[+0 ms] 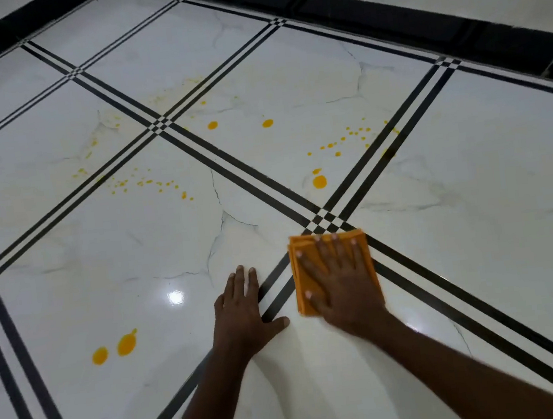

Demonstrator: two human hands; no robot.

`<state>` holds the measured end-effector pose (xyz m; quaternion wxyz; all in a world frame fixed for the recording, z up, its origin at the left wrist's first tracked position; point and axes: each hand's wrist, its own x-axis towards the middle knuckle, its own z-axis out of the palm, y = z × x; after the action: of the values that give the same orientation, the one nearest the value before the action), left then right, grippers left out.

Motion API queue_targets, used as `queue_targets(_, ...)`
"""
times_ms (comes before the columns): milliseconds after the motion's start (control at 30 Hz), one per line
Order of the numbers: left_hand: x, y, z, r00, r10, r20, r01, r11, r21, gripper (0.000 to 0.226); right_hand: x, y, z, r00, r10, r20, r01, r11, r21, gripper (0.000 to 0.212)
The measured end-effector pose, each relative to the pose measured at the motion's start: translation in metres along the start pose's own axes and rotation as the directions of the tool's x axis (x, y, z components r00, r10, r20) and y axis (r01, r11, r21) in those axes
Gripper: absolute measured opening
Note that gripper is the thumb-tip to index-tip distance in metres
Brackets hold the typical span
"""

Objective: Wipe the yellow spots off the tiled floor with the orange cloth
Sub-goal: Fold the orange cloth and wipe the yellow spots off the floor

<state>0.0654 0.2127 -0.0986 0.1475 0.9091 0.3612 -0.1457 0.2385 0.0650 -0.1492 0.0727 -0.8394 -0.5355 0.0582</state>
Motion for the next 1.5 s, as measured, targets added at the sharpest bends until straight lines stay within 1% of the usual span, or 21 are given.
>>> queue_targets(67,-0.001,-0.003,-0.004,1.0,0.027,-0.008,-0.027,1.0,-0.003,0.113,-0.031,0.027,-0.003,1.0,-0.019,-0.022,0.019,1.0,-0.01,0.076)
queue_targets(100,-0.002,-0.003,-0.005,0.999,0.031,-0.013,-0.031,1.0,0.001,0.112,-0.033,0.052,-0.006,0.999,0.02,-0.049,-0.023,0.999,-0.049,0.075)
queue_targets(200,-0.011,-0.001,0.005,0.998,-0.009,-0.059,0.009,1.0,-0.001,0.108,0.003,0.108,-0.021,0.957,0.279,-0.077,-0.287,0.949,-0.127,0.074)
queue_targets(267,-0.021,0.004,0.011,0.994,-0.041,-0.1,0.038,0.999,-0.028,0.105,0.033,0.09,-0.02,0.931,0.356,-0.079,-0.361,0.931,-0.058,0.074)
queue_targets(300,-0.025,0.005,0.014,0.993,-0.055,-0.102,0.052,0.998,-0.036,0.103,0.04,0.063,-0.017,0.942,0.323,-0.093,-0.326,0.945,-0.023,0.074)
queue_targets(400,-0.03,0.003,0.012,0.993,-0.094,-0.064,0.092,0.995,-0.038,0.097,0.011,-0.027,0.003,1.0,0.021,-0.014,-0.021,0.999,0.031,0.076)
queue_targets(467,-0.029,0.001,0.008,0.994,-0.095,-0.046,0.094,0.995,-0.024,0.093,-0.016,-0.035,0.003,0.996,-0.09,0.02,0.088,0.994,0.063,0.077)
queue_targets(500,-0.03,0.002,0.006,0.995,-0.086,-0.04,0.085,0.996,-0.023,0.092,-0.024,-0.021,0.0,0.996,-0.089,0.0,0.089,0.994,0.068,0.077)
queue_targets(600,-0.028,0.003,0.001,0.996,-0.09,-0.027,0.09,0.996,0.002,0.089,-0.011,0.039,-0.013,0.993,0.118,0.006,-0.118,0.993,-0.026,0.076)
queue_targets(700,-0.025,0.01,-0.004,0.993,-0.111,-0.027,0.113,0.992,0.048,0.078,0.026,0.072,-0.037,0.954,0.299,0.017,-0.299,0.954,-0.022,0.077)
queue_targets(800,-0.016,0.017,-0.017,0.993,-0.11,-0.035,0.114,0.985,0.132,0.055,0.043,0.084,-0.062,0.901,0.433,-0.025,-0.432,0.901,0.039,0.061)
queue_targets(933,0.003,0.021,-0.042,0.993,-0.099,0.07,0.079,0.966,0.246,0.042,0.037,0.097,-0.078,0.866,0.495,0.064,-0.493,0.869,-0.048,0.039)
queue_targets(1033,0.023,0.025,-0.062,0.987,-0.068,0.143,0.031,0.968,0.249,0.049,0.044,0.105,-0.092,0.855,0.487,0.176,-0.509,0.854,0.109,0.02)
queue_targets(1100,0.04,0.031,-0.073,0.983,-0.042,0.179,0.006,0.981,0.195,0.055,0.05,0.114,-0.108,0.827,0.478,0.296,-0.558,0.764,0.323,0.022)
queue_targets(1133,0.048,0.034,-0.078,0.98,-0.032,0.195,0.002,0.988,0.152,0.057,0.053,0.118,-0.118,0.82,0.476,0.317,-0.571,0.718,0.399,0.025)
queue_targets(1200,0.061,0.04,-0.087,0.977,-0.013,0.214,-0.006,0.996,0.085,0.059,0.059,0.124,-0.141,0.846,0.476,0.238,-0.529,0.706,0.471,0.029)
queue_targets(1300,0.077,0.047,-0.099,0.982,0.017,0.19,-0.028,0.998,0.053,0.06,0.067,0.122,-0.174,0.896,0.442,-0.045,-0.375,0.806,0.457,0.023)
queue_targets(1367,0.086,0.048,-0.106,0.984,0.023,0.175,-0.032,0.998,0.051,0.061,0.077,0.111,-0.183,0.906,0.393,-0.157,-0.314,0.873,0.373,0.024)
queue_targets(1433,0.096,0.046,-0.109,0.985,0.016,0.171,-0.026,0.998,0.056,0.064,0.086,0.094,-0.173,0.935,0.295,-0.197,-0.245,0.938,0.245,0.025)
queue_targets(1467,0.1,0.044,-0.108,0.985,0.01,0.172,-0.02,0.998,0.059,0.064,0.089,0.086,-0.159,0.961,0.225,-0.162,-0.19,0.959,0.209,0.024)
queue_targets(1500,0.103,0.043,-0.106,0.985,0.007,0.173,-0.018,0.998,0.065,0.065,0.087,0.078,-0.142,0.981,0.178,-0.075,-0.161,0.968,0.194,0.019)
